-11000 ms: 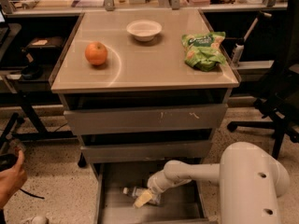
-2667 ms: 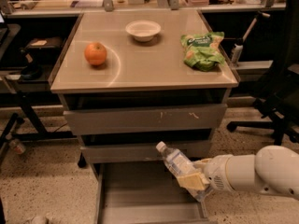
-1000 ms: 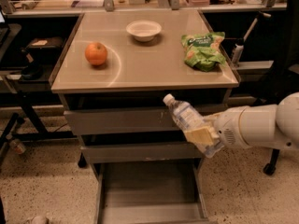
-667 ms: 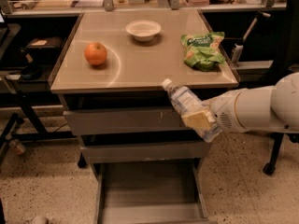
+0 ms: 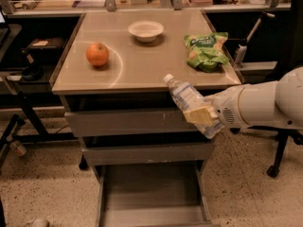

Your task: Pick blue plastic bottle from bottom drawer and place on counter

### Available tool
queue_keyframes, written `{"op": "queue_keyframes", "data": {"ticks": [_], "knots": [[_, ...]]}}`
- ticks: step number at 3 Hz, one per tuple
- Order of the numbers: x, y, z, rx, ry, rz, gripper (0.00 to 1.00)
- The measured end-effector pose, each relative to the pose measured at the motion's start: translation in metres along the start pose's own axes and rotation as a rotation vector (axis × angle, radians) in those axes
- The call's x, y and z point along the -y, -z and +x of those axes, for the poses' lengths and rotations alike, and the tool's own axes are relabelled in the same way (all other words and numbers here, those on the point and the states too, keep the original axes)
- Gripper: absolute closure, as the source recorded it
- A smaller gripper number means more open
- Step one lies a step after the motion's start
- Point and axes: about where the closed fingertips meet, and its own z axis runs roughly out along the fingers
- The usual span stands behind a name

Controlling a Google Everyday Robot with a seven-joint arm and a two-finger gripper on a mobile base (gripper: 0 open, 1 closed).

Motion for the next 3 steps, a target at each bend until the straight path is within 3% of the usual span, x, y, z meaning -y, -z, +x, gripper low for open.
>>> {"op": "queue_keyframes", "data": {"ticks": [1, 3], "knots": [[0.022, -0.005, -0.028, 0.026, 0.01, -0.024, 1.0], [0.072, -0.03, -0.123, 0.068, 0.077, -0.07, 1.0]]}}
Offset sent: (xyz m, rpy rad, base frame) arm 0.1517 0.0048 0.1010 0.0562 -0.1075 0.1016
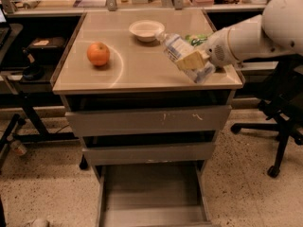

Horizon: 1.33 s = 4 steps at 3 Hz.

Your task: Pick blue plastic bottle from bottom drawer and place on counter

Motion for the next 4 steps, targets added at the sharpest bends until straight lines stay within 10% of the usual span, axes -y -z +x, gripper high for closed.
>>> {"op": "queue_keyframes", "data": {"ticks": [4], "knots": [[0.004, -0.105, -0.053, -0.065, 0.024, -0.177, 1.0]]}}
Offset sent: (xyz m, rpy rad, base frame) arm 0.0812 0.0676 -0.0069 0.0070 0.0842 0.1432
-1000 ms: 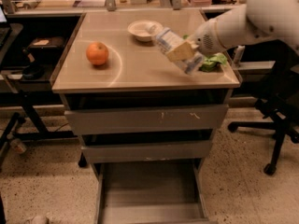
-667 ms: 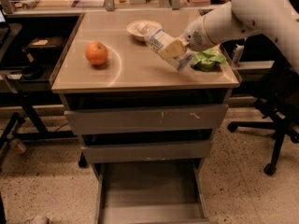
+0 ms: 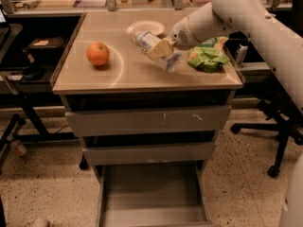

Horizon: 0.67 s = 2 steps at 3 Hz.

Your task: Pick blue plastic bottle from bottom drawer and place on counter

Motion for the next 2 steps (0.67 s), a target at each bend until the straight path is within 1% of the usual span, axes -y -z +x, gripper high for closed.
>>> {"op": "queue_keyframes", "data": {"ticks": [1, 2], "knots": [[0.0021, -0.0318, 0.0085, -0.03, -0.02, -0.049, 1.0], [0.0021, -0.0336, 0.0092, -0.032, -0.021, -0.052, 1.0]]}}
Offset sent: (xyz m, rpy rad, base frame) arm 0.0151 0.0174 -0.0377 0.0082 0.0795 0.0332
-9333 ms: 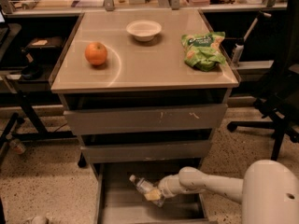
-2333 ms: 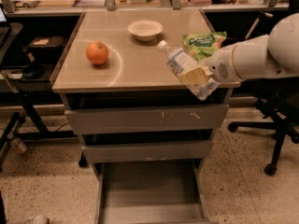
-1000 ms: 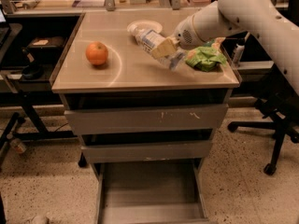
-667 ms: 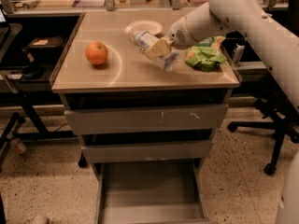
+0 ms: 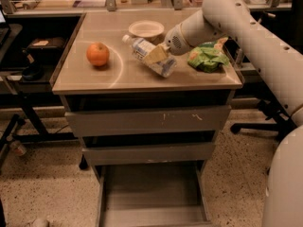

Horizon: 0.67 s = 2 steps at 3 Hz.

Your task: Pick blue plastic bottle from bottom drawer and place on counter

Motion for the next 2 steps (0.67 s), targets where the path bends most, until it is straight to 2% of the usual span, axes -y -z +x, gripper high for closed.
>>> {"op": "queue_keyframes", "data": {"ticks": [1, 2], "knots": [[0.0, 0.0, 0.0, 0.0, 0.0, 0.0, 0.86], [0.0, -0.0001, 0.0, 0.0, 0.0, 0.0, 0.63]]}}
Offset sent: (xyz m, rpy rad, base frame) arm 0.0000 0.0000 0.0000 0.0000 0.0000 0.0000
